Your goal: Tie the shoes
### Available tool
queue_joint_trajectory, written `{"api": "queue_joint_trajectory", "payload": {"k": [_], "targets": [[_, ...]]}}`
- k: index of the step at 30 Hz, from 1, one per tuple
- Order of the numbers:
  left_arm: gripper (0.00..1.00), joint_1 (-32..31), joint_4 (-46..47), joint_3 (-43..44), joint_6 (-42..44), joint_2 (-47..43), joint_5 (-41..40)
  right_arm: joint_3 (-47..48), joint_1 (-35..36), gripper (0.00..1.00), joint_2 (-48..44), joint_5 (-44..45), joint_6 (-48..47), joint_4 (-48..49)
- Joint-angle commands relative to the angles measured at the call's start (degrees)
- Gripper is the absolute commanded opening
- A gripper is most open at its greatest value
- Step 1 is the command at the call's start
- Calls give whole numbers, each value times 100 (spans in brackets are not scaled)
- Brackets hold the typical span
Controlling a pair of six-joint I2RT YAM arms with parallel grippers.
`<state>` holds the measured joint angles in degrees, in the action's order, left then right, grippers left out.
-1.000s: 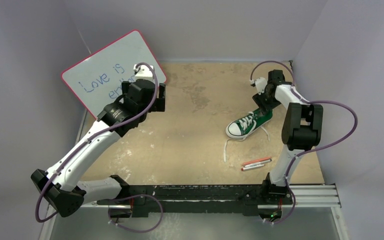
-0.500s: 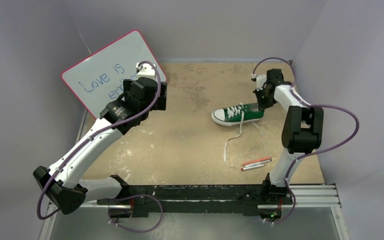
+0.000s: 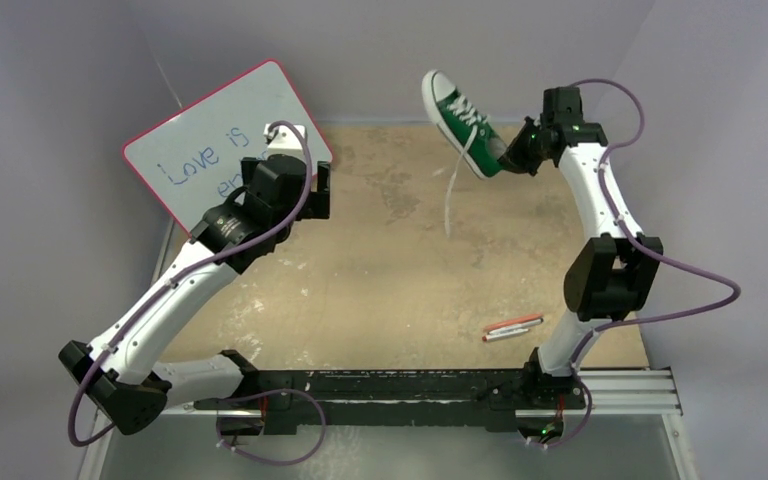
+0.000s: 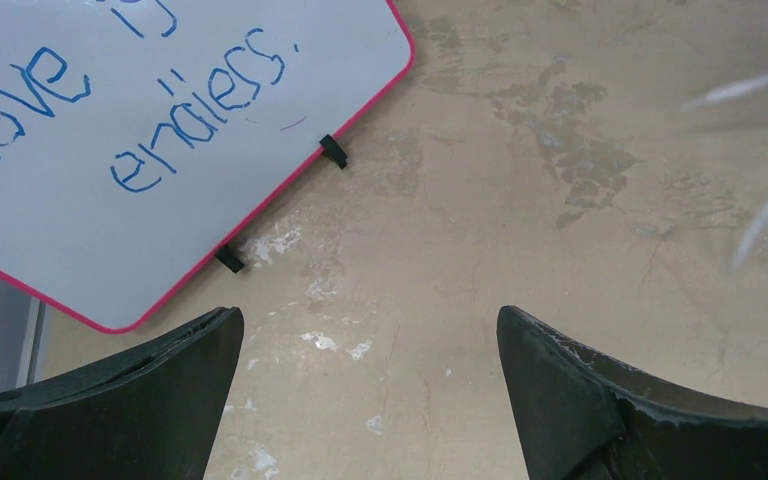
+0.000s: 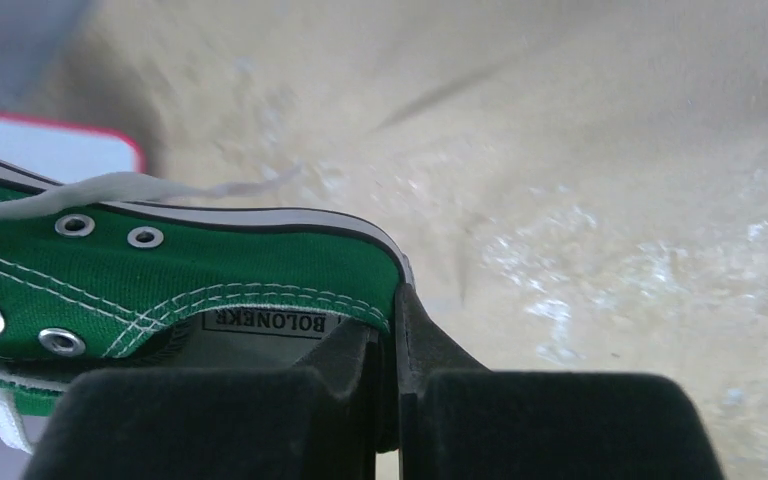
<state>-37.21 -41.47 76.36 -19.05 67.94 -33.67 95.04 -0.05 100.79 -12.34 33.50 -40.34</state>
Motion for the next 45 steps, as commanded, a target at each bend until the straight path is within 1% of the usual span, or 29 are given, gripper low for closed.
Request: {"api": "queue_joint_trajectory", "payload": {"k": [1,2,4,6,8,10,12,14,16,17,20,23,27,31,35,38,40,42,45], "targets": [[98,-22,94,282,-170,-357,17,1063,-38,0,141,314,1529,-191],[98,-23,69,283,-203,-388,16,1290,-38,0,330,388,1371,-356],[99,-18,-3,295,-266,-447,8,1529,355,0,644,377,1199,-648],[99,-22,-72,279,-332,-513,-21,1499,762,0,835,473,1164,-894],[98,-23,-144,239,-380,-591,-78,1089,1167,0,824,454,1267,-866],[99,-19,-201,176,-435,-663,-114,268,1496,0,625,334,1408,-575],[99,-23,-220,15,-450,-696,32,-390,1586,0,340,-90,1531,-153],[99,-15,-124,-278,-473,-722,415,-776,1592,0,44,-454,1610,101],[99,-14,431,-765,-508,-770,1074,-743,1589,0,-157,-578,1719,163],[99,-14,766,-1122,-527,-780,1640,-624,1591,0,-186,-619,1667,113],[99,-14,1798,-1632,-569,-668,2572,-253,1580,0,-223,-936,1586,-40],[99,-5,2935,-2015,-712,-643,2787,-74,1544,0,-354,-952,1702,-115],[98,-5,4334,-2439,-657,-559,3059,-258,1447,0,-608,-1363,2121,268],[98,127,5351,-2749,-588,-320,3180,-127,1432,0,-705,-1578,2279,393],[95,508,6544,-2841,-962,237,3978,-10,1426,0,-780,-1697,2265,274],[92,522,7164,-2844,-722,596,4497,-106,1422,0,-893,-1794,2281,289],[90,513,7765,-2992,-675,739,4847,-194,1427,0,-964,-1834,2314,315],[88,513,8010,-3024,-764,918,5173,-267,1427,0,-1026,-1888,2373,357],[86,486,8330,-3020,-1017,1306,5650,-314,1421,0,-1114,-1917,2402,369]]}}
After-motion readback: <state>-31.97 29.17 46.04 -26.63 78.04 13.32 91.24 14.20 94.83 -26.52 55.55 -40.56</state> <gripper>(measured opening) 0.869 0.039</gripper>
